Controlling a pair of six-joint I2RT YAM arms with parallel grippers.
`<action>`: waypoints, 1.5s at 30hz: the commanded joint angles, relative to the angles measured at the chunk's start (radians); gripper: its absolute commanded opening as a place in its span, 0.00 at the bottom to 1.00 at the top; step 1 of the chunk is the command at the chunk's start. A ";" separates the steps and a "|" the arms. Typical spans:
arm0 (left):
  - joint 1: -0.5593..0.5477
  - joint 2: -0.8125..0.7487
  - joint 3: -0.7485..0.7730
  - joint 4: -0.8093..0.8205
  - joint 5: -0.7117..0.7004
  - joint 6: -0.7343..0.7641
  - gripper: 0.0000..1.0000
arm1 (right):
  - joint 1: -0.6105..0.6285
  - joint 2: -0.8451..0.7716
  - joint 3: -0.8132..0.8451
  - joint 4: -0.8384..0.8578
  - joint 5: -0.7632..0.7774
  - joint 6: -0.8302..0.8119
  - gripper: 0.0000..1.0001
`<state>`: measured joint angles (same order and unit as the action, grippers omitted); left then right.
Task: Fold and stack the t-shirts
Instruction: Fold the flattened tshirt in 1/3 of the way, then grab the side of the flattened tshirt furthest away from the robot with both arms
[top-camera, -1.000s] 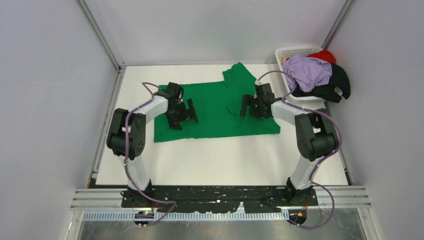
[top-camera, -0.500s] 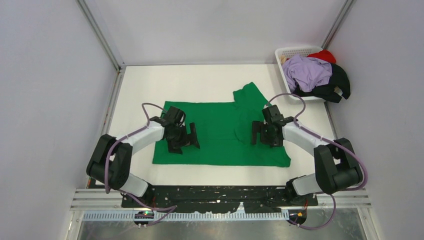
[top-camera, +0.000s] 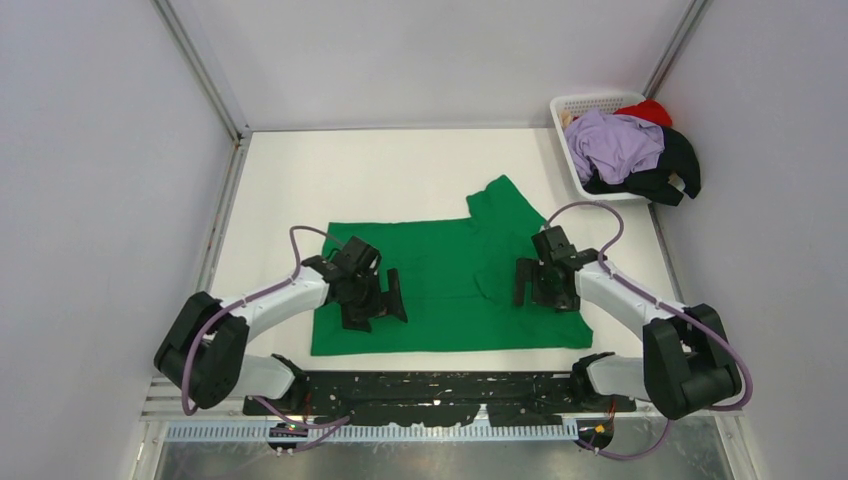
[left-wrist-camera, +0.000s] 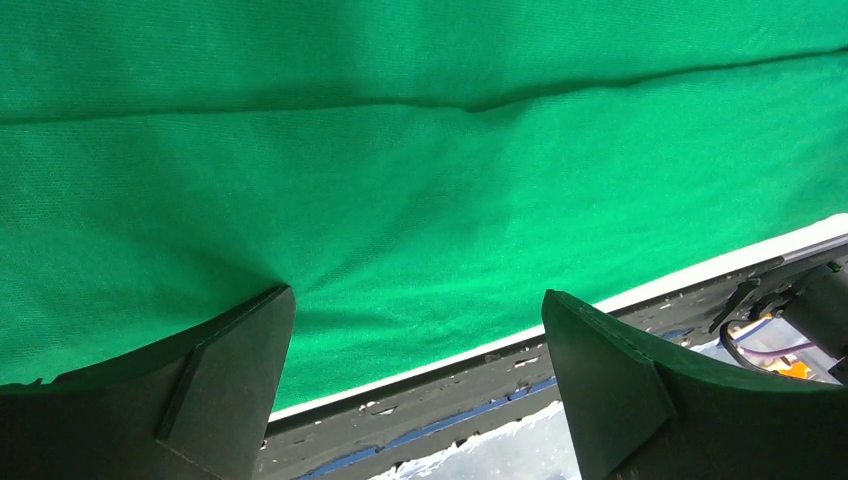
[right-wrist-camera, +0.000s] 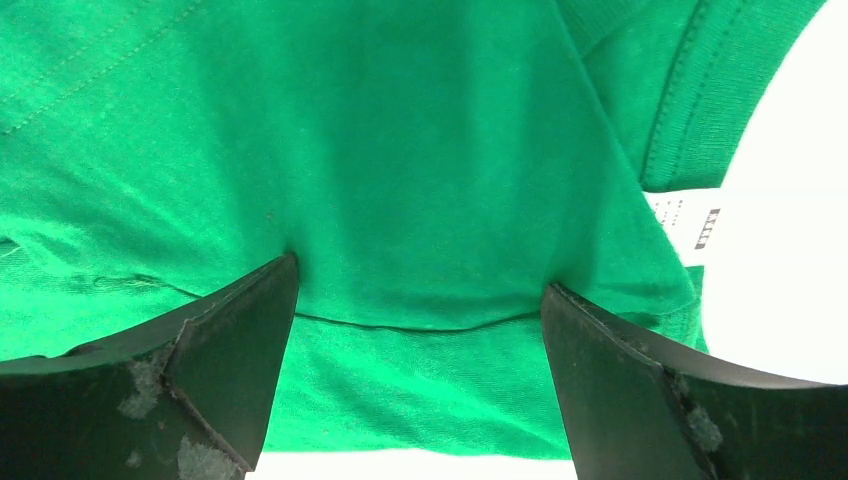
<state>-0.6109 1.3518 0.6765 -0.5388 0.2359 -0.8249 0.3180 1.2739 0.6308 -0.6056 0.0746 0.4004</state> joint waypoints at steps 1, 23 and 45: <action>-0.008 -0.021 -0.014 -0.056 -0.018 -0.012 1.00 | -0.003 -0.054 -0.005 -0.064 0.070 0.022 0.96; 0.479 0.353 0.602 0.047 -0.109 0.161 1.00 | -0.007 -0.221 0.118 0.374 0.021 0.001 0.95; 0.531 0.724 0.887 -0.099 -0.079 0.097 0.99 | -0.027 -0.145 0.141 0.374 0.007 -0.044 0.95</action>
<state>-0.0711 2.1048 1.6119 -0.6518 0.0929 -0.7013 0.2970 1.1419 0.7353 -0.2813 0.0841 0.3752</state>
